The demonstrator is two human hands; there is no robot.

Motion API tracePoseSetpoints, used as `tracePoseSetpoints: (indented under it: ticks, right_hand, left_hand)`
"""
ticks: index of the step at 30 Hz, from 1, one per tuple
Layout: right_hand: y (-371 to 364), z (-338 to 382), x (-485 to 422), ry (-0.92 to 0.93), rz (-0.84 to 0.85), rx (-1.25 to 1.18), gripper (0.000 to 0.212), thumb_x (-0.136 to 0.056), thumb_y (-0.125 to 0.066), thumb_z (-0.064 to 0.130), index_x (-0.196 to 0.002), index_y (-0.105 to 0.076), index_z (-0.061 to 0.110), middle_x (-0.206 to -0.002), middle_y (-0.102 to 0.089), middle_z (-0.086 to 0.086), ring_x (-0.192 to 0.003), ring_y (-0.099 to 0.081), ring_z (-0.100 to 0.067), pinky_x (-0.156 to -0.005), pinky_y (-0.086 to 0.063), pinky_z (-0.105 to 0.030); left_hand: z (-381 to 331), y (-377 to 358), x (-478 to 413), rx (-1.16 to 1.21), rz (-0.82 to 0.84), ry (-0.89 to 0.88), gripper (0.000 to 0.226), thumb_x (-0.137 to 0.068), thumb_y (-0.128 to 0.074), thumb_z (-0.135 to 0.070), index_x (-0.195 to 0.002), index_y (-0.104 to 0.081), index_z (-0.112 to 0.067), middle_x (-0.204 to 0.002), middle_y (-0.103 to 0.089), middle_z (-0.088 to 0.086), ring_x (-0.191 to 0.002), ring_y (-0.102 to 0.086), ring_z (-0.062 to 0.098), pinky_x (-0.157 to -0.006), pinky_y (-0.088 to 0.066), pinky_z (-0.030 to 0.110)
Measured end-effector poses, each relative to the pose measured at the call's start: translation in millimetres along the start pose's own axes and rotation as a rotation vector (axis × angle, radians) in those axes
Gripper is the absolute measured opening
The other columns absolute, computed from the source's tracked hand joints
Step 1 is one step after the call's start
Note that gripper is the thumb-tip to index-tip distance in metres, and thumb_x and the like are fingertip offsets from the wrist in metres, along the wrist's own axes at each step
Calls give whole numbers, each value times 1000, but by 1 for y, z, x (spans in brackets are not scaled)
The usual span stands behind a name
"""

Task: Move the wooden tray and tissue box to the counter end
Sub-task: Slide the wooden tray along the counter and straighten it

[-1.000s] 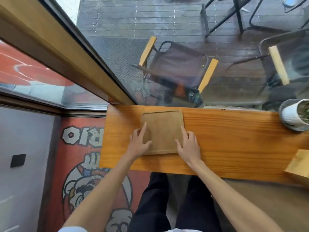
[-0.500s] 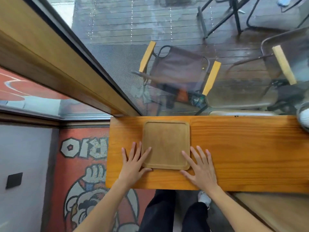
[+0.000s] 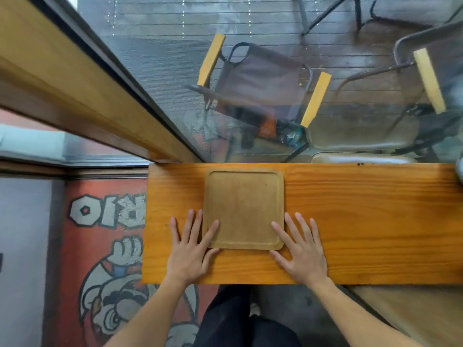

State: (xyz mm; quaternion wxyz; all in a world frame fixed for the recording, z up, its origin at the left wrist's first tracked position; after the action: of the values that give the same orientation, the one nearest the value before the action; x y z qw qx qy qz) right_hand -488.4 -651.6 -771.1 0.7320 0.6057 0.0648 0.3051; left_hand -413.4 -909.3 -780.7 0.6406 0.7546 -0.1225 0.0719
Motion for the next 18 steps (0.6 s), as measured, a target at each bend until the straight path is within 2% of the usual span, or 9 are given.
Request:
tracePoseSetpoints:
  ticks: [9,13,18]
  right_hand:
    - [2,2,1,-16,-3,1,70,-96,-28,70,-159,-14,42,-164,-30,-2,-154,-21,-29,-122,-16,-58]
    - [3,0,1,-20,-57,-13,69,-96,-28,70,-158,-17,42,-164,-29,2,-154,-19,-25,-123,-16,-55]
    - [9,-3,2,-55,-120,-70,65,-97,-35,62,-157,-25,39,-161,-36,6,-154,-21,-20,-124,-18,-52]
  left_hand:
    - [2,3,-1,16,17,19,68,-101,-24,-60,-161,-15,-29,-167,-16,20,-155,-13,41,-114,-13,76]
    - [3,1,-2,5,22,34,68,-101,-24,-60,-161,-15,-28,-166,-20,20,-154,-17,41,-113,-18,76]
    - [3,5,-2,8,45,55,63,-103,-15,-56,-161,-14,-30,-165,-23,17,-154,-19,38,-115,-17,73]
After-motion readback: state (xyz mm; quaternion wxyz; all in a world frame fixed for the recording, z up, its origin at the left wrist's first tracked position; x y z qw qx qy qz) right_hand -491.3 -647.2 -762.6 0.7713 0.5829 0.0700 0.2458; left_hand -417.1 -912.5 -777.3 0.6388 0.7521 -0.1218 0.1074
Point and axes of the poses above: each hand's wrist, its own x-axis away from the middle knuckle, its own y-axis out of the back of the hand, z = x × y, the point moved 10 cm from there along -x, towards the middle knuckle
